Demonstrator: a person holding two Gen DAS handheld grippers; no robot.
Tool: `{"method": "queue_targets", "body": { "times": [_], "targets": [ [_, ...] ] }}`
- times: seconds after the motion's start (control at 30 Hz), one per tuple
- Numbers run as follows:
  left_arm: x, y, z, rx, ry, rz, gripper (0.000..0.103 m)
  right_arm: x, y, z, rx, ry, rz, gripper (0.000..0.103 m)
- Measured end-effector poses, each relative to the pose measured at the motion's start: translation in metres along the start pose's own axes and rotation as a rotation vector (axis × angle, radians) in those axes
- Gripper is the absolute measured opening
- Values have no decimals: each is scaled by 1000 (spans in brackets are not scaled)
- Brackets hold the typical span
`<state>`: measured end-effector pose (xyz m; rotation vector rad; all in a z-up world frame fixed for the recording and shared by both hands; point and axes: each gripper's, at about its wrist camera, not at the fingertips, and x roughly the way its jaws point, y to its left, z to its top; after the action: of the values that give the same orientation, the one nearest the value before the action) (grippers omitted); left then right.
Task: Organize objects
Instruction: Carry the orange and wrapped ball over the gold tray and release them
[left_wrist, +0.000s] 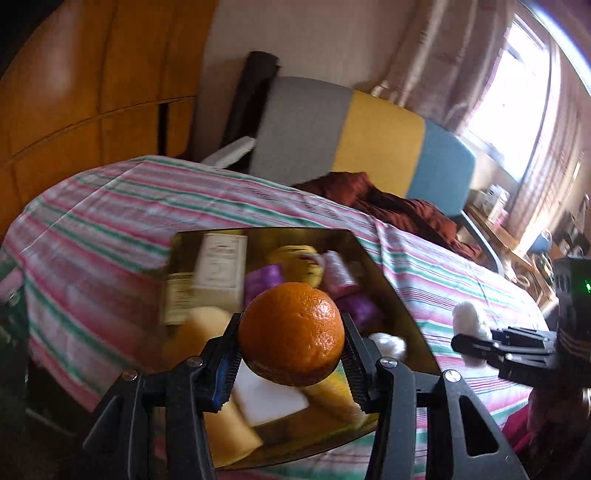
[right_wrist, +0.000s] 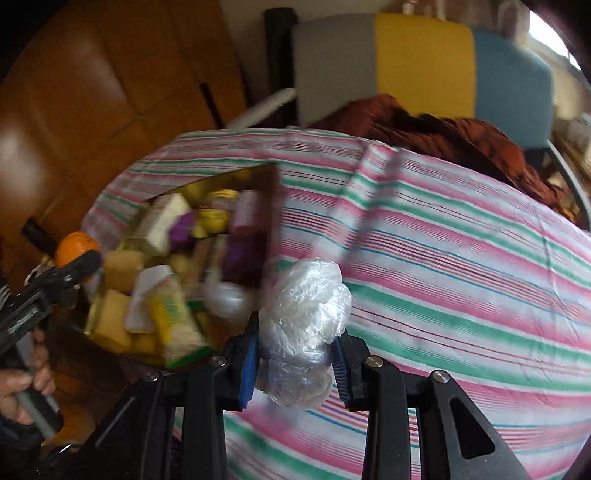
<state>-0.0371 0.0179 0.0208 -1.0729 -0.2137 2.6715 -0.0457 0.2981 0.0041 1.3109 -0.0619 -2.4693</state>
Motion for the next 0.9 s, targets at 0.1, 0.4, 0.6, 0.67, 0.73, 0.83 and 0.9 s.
{"method": "queue_targets", "body": {
  "times": [0.1,0.4,0.6,0.67,0.73,0.83,0.9],
  "targets": [
    [-9,21,-2,-33,-7,18,50,8,37,1,-68,-10,45,35],
    [-2,40,-5,-85,19,8,50,48,75,-7,-127,56,65,37],
    [21,9,0,-32,49,-45,50,57,68,-12,-103,73,68,69],
    [32,1,2,-19,63,-49,50,56,64,-14,-86,75,72,70],
    [40,-4,4,-19,76,-51,50,56,62,-16,-78,77,74,71],
    [54,-9,8,-32,97,-54,50,58,60,-19,-66,80,74,81],
    [62,-11,10,-34,107,-50,50,59,60,-20,-60,76,75,85]
  ]
}}
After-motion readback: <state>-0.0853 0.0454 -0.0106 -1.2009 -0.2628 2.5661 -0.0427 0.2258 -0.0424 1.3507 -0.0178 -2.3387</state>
